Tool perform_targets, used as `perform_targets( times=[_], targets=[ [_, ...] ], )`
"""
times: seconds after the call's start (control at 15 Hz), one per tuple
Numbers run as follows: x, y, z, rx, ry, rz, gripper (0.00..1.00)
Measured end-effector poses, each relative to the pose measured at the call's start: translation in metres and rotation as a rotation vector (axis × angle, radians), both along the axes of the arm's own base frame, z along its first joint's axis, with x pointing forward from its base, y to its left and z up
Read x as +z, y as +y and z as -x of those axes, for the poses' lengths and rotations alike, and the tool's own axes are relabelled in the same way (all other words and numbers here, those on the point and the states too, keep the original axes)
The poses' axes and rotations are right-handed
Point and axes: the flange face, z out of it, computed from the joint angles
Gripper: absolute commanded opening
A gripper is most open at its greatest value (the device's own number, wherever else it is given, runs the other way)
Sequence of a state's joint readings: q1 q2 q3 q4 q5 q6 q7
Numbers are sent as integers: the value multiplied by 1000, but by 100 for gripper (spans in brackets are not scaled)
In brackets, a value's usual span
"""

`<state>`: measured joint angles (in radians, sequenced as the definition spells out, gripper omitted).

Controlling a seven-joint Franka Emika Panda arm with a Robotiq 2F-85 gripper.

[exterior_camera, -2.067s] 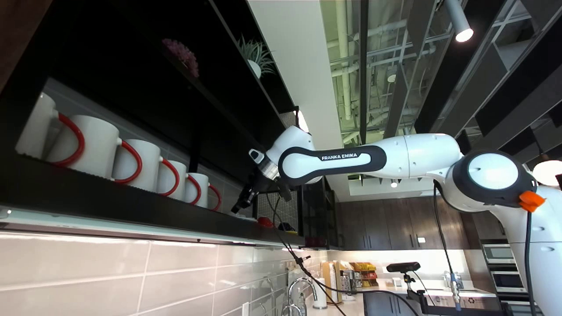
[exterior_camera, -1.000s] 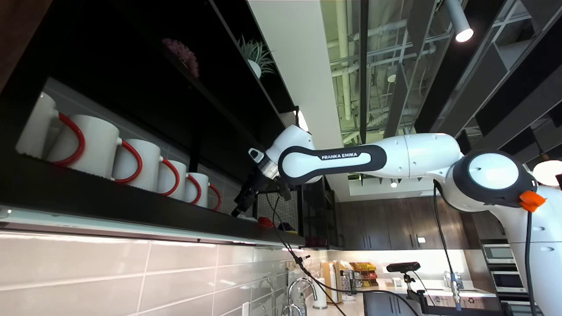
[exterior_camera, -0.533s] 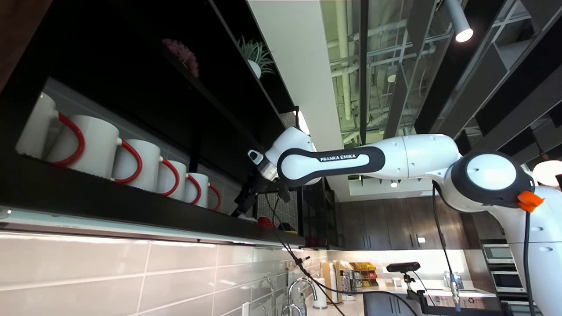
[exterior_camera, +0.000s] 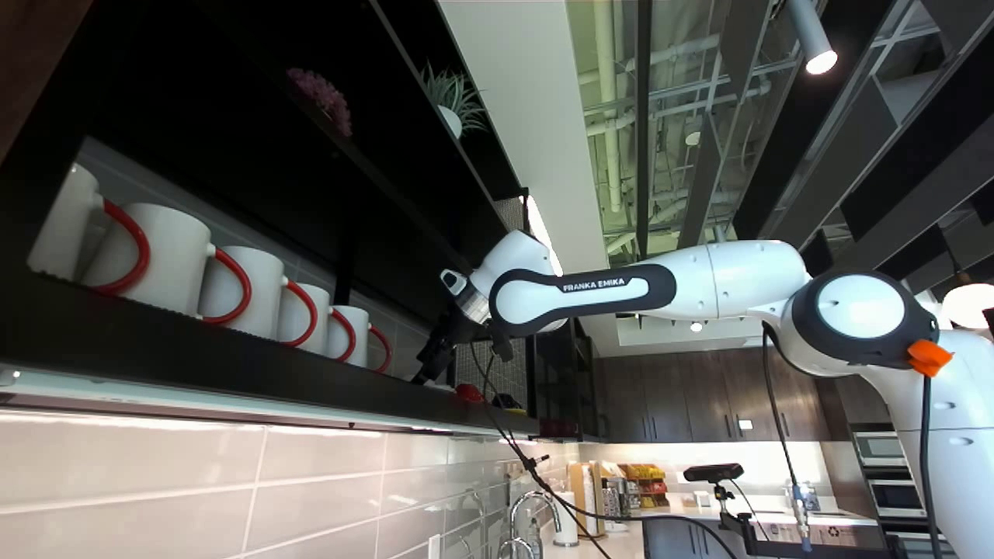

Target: Move a plate from the bottom shelf and place it on the counter top

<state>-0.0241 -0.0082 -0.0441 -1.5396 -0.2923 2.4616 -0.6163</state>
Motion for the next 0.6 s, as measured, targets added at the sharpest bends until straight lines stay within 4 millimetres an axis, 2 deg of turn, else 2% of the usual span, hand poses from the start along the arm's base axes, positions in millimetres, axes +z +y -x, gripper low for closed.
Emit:
perform_targets(
  times=[0.6],
  targets=[
    [0, -8, -3, -12, -28, -7, 100]
  ],
)
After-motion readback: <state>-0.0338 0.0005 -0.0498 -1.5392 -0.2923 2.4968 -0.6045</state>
